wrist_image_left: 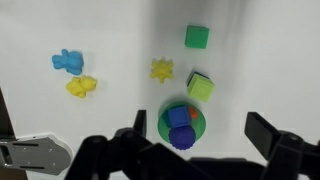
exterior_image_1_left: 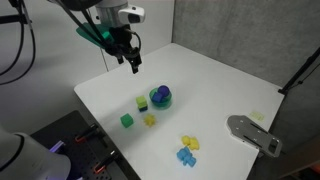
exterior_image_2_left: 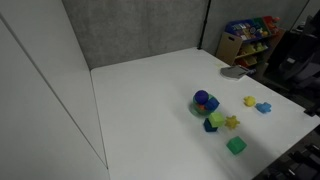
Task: Put the blue toy in the green bowl
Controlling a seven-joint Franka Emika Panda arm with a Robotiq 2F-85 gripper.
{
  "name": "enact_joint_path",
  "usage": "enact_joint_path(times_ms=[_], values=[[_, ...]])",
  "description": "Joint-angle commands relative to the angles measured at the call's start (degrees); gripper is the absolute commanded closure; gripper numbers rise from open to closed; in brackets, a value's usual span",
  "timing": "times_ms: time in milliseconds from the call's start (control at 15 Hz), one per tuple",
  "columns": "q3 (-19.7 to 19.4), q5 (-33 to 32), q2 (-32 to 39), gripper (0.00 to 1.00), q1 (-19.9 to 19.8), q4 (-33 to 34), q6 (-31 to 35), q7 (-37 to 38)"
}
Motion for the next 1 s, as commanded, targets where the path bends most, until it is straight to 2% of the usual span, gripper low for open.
enact_joint_path(times_ms=[0,533,933], values=[[-1.17,-0.92,5.51,0.0,-2.26,0.25,5.18,1.34],[-5.09,-5.17,18.96,0.0,-10.24,-0.03,16.94,8.08],[-9.39,-5.54,29.12,0.0,-12.71,0.27,25.25,11.76]])
